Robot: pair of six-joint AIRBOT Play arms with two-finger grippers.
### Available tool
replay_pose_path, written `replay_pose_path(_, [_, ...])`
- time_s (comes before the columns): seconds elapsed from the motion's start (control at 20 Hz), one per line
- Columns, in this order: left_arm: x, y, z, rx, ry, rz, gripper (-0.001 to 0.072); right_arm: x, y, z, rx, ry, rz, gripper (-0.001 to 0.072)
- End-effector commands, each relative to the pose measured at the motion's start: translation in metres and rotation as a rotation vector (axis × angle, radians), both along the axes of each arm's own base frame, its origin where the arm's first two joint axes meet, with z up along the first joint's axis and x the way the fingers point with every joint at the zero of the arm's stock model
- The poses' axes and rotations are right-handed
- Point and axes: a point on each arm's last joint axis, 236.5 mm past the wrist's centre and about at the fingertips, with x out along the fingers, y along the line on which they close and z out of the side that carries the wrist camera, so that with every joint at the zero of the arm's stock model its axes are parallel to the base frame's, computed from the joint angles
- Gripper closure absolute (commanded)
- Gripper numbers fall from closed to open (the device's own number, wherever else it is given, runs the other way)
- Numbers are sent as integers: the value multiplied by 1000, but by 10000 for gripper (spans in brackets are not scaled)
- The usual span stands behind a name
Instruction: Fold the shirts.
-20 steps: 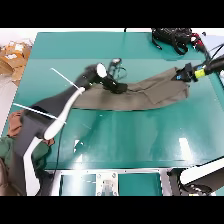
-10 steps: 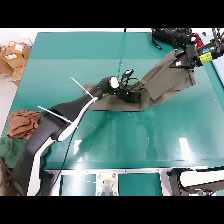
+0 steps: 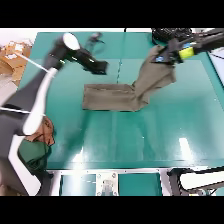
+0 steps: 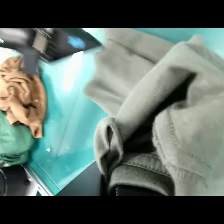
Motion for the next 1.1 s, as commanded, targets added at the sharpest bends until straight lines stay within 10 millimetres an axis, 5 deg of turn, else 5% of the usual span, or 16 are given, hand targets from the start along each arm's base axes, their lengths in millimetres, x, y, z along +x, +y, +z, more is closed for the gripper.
replay_pose_path(0.0, [-4,96,35,69,27,109,681,8,97,-25,54,0,46,687])
replay_pose_path(0.1, [-4,121,43,72,31,148,682,11,179,-62,86,-11,67,661])
replay_pose_path(0.2, [-5,134,43,75,46,167,682,9,260,-108,114,-48,56,381])
replay_pose_path(0.25, [-7,136,42,79,54,167,681,2,287,-130,110,-51,61,311])
replay_pose_path(0.3, [-8,137,41,81,59,165,681,-6,300,-150,88,-46,76,314])
replay_pose_path(0.35, [-9,136,42,78,61,163,682,-8,297,-162,53,-36,88,317])
replay_pose_path(0.5, [-8,136,42,77,58,164,682,18,223,-163,-60,25,35,329])
replay_pose_path(0.75, [-7,136,42,77,57,165,682,62,19,-153,-194,180,-172,357])
replay_pose_path(0.8, [-7,136,41,77,58,165,681,60,-17,-160,-201,234,-214,335])
replay_pose_path(0.85, [-7,136,41,77,57,166,681,56,-44,-170,-202,288,-253,206])
replay_pose_path(0.95, [-5,136,42,74,52,169,682,46,-68,-192,-168,367,-291,132])
replay_pose_path(1.05, [-5,136,42,74,52,170,681,29,-60,-216,-110,417,-263,129])
